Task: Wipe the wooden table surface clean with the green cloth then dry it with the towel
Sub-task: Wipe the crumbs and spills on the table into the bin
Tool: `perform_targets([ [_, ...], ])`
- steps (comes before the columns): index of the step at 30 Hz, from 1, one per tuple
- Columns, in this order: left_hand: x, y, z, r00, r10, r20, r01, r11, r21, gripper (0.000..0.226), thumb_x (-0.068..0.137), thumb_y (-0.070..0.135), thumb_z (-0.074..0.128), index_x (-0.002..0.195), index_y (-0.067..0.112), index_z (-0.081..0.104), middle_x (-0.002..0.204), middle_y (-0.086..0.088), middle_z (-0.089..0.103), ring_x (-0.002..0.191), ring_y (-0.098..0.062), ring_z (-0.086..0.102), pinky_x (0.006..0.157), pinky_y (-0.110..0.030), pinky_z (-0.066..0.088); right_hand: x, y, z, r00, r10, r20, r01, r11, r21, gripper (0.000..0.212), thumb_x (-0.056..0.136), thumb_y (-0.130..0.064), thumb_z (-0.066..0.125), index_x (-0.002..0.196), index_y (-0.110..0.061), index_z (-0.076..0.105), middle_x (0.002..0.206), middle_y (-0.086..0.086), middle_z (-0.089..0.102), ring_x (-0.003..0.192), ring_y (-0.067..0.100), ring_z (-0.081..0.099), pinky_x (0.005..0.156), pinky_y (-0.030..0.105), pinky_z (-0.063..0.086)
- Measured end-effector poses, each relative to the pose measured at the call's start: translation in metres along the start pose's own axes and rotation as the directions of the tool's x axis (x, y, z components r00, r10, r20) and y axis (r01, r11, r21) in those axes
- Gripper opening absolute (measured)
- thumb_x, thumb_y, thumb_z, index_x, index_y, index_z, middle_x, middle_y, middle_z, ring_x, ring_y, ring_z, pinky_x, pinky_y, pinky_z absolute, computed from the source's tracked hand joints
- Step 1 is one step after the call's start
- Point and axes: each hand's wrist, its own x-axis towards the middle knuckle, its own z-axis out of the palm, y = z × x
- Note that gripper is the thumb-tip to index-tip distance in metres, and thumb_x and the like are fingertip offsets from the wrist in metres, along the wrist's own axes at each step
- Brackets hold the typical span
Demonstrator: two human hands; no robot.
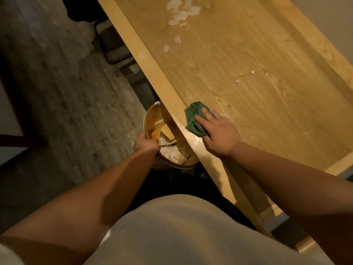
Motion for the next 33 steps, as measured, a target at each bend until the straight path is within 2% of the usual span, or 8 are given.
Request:
perform_targets([
  [6,0.002,-0.003,-0.001,0.999,0.013,0.037,-0.012,0.999,-0.041,0.038,0.088,0.009,0.061,0.122,0.026,0.068,0.110,-0.011,0.073,0.103,-0.041,0.069,0.091,-0.055,0.059,0.012,-0.055,0.014,0.996,-0.076,0.040,0.073,0.995,0.070,0.068,0.094,-0.031,0.060,0.155,-0.022,0.030,0.164,0.010,0.020,0.150,0.036,0.018,0.115,0.048,0.027],
  [9,0.002,-0.004,-0.002,0.999,0.024,0.040,-0.022,0.998,-0.055,0.038,0.089,0.009,0.062,0.122,0.024,0.069,0.112,-0.011,0.073,0.104,-0.041,0.068,0.093,-0.055,0.058,0.010,-0.077,0.017,0.984,-0.175,0.035,0.171,0.982,0.082,0.064,0.083,-0.026,0.076,0.141,-0.011,0.053,0.153,0.016,0.043,0.141,0.045,0.037,0.105,0.054,0.038],
  [11,0.002,-0.004,-0.002,0.999,0.027,0.022,-0.026,0.998,-0.052,0.035,0.089,0.009,0.064,0.121,0.023,0.070,0.112,-0.012,0.073,0.105,-0.041,0.068,0.093,-0.055,0.058,0.008,-0.086,0.021,0.973,-0.231,-0.004,0.231,0.973,0.029,0.057,0.067,-0.017,0.089,0.120,-0.005,0.069,0.130,0.019,0.064,0.124,0.046,0.055,0.090,0.054,0.051],
  [13,0.003,-0.004,-0.003,0.999,0.034,0.016,-0.033,0.998,-0.045,0.034,0.089,0.010,0.065,0.120,0.023,0.070,0.112,-0.012,0.073,0.107,-0.040,0.068,0.094,-0.054,0.058,0.009,-0.089,0.023,0.967,-0.254,-0.032,0.254,0.967,-0.017,0.056,0.058,-0.013,0.092,0.110,-0.003,0.074,0.118,0.019,0.070,0.115,0.044,0.062,0.082,0.050,0.055],
  [19,0.005,-0.005,-0.004,0.999,0.032,0.037,-0.030,0.999,-0.038,0.025,0.088,0.011,0.066,0.110,0.025,0.067,0.112,-0.013,0.072,0.105,-0.042,0.068,0.093,-0.056,0.058,0.010,-0.081,0.022,0.956,-0.293,-0.027,0.295,0.954,0.063,0.054,0.076,-0.007,0.080,0.127,-0.003,0.065,0.134,0.020,0.061,0.131,0.045,0.050,0.098,0.054,0.048],
  [21,0.006,-0.006,-0.004,0.999,0.038,0.037,-0.037,0.999,-0.029,0.024,0.088,0.010,0.064,0.106,0.026,0.066,0.111,-0.014,0.072,0.104,-0.042,0.068,0.092,-0.056,0.058,0.011,-0.081,0.019,0.971,-0.240,-0.014,0.238,0.951,0.199,0.053,0.086,-0.012,0.072,0.136,-0.004,0.057,0.143,0.019,0.054,0.138,0.043,0.041,0.107,0.052,0.040],
  [25,0.007,-0.007,-0.006,0.999,0.043,0.031,-0.042,0.999,-0.029,0.027,0.086,0.008,0.062,0.106,0.025,0.069,0.106,-0.014,0.072,0.102,-0.041,0.069,0.090,-0.057,0.058,0.008,-0.071,0.010,0.996,-0.020,-0.085,0.061,0.856,0.514,0.060,0.086,0.003,0.059,0.144,-0.005,0.048,0.152,0.017,0.044,0.144,0.037,0.035,0.120,0.041,0.024],
  [33,0.003,0.007,0.000,1.000,0.004,-0.001,-0.004,1.000,-0.001,0.025,0.089,0.006,0.060,0.103,0.026,0.067,0.102,-0.012,0.072,0.094,-0.038,0.069,0.078,-0.056,0.063,0.012,0.019,-0.053,0.892,0.355,-0.281,-0.109,0.771,0.627,0.057,0.088,0.007,0.056,0.142,-0.013,0.053,0.147,0.006,0.051,0.132,0.007,0.040,0.106,-0.002,0.014],
])
